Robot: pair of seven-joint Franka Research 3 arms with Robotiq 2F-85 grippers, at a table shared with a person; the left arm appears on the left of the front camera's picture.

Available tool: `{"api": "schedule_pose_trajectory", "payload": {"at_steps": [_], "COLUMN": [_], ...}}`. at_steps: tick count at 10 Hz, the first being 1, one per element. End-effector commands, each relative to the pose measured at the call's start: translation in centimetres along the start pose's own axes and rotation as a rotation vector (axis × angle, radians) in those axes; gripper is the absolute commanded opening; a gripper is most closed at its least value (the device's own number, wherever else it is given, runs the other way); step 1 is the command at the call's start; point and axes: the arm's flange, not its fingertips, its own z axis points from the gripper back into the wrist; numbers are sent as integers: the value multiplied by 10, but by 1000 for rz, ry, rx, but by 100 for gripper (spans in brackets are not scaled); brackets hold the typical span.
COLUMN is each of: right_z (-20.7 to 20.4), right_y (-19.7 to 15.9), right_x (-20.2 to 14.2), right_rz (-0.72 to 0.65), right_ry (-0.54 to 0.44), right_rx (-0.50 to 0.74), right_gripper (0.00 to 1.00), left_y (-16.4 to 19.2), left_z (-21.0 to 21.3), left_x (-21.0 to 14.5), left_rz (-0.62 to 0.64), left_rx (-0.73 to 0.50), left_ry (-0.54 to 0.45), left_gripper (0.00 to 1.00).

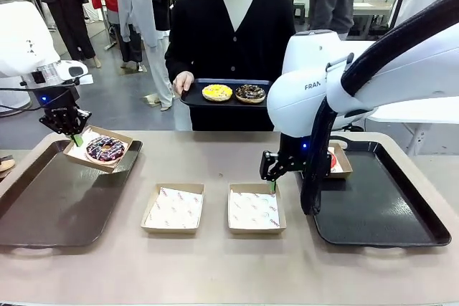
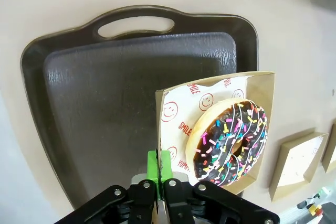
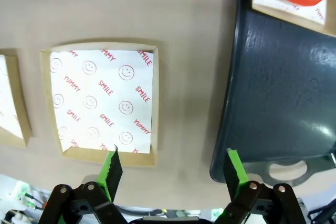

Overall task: Individually package the donuts and arrange them on the tray.
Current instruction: Place the picked Paper togo box on the Handle tray while simultaneously picking up another Paper togo box from the table with the other hand.

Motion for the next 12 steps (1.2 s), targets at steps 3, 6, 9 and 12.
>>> {"api": "schedule_pose_trajectory", "payload": {"at_steps": [3, 6, 9, 12], "right_z": [-18, -34, -50, -61], "right_y": [14, 11, 11, 13], "right_x": [5, 4, 8, 10], "right_rz": [-83, -114, -113, -107], "right_ry": [-46, -66, -77, -82], "right_rx": [49, 44, 49, 51], "right_gripper": [100, 100, 100, 100], "left_y": [-2, -4, -4, -4], "left_z": [-7, -9, -11, -14], "left_x": [3, 5, 8, 11], "left_rz": [-33, -30, -25, -16], "left_rx": [-2, 10, 13, 27], "left_ry": [-33, -43, -46, -47], "left_gripper": [1, 1, 1, 1]}}
